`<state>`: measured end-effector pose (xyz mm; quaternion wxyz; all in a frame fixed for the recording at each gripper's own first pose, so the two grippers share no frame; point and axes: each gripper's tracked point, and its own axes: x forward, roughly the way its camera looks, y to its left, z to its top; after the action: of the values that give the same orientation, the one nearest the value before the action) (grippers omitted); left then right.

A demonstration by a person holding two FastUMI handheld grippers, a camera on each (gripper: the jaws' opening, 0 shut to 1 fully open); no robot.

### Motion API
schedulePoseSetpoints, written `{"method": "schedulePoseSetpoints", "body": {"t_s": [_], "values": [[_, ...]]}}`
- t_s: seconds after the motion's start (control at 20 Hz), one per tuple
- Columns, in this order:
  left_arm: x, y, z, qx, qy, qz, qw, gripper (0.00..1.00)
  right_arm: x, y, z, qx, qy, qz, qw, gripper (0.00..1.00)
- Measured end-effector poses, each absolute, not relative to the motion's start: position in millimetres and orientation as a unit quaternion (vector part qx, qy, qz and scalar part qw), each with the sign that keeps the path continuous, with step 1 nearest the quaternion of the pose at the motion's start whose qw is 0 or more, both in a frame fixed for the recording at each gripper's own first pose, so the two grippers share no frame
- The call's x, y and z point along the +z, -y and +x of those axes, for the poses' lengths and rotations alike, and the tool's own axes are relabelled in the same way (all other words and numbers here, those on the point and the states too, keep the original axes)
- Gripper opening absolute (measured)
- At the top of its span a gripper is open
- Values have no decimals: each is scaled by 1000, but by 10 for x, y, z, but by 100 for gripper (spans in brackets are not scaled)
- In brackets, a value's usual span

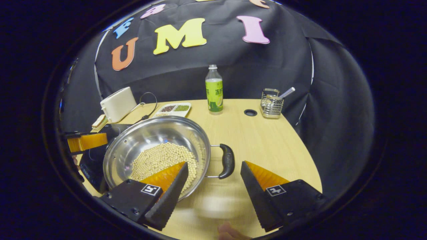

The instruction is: First push the handle of the pot to place it horizontally, then grasp the pot with both hands and set it on the induction cooktop.

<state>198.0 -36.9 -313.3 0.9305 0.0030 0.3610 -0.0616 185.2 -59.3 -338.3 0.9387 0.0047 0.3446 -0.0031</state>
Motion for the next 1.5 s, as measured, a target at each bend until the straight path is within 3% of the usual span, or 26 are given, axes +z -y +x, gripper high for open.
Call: {"method": "schedulePoseSetpoints", "body": {"t_s": [0.75,0.8,0.85,0.95,1.0,1.05,1.1,1.15,1.2,1.25,1.5], "values": [[-3598,373,2132,-52,-403,5,914,93,-3773,570,2218,-7,-341,33,939,99],[-3613,334,2124,-41,-405,6,913,90,-3795,576,2221,-5,-343,34,939,97],[-3616,302,2156,-30,-401,5,916,82,-3786,586,2232,-5,-342,36,939,92],[-3612,270,2151,-17,-402,2,916,66,-3796,600,2231,-7,-345,37,938,93],[-3618,278,2156,-17,-401,-3,916,63,-3827,577,2216,-2,-350,40,936,86],[-3620,275,2147,-17,-402,-5,916,52,-3837,573,2205,-3,-354,41,934,84],[-3619,275,2153,-18,-398,-8,917,61,-3847,604,2213,-7,-355,39,934,80],[-3625,272,2147,-18,-397,-13,918,61,-3840,616,2212,-11,-356,39,933,80],[-3620,275,2152,-20,-395,-10,919,70,-3848,613,2207,-13,-360,39,932,82],[-3615,274,2155,-19,-395,-12,919,60,-3853,619,2203,-13,-365,34,930,81],[-3616,305,2155,-32,-389,-15,921,60,-3866,638,2187,-11,-396,33,917,76]]}}
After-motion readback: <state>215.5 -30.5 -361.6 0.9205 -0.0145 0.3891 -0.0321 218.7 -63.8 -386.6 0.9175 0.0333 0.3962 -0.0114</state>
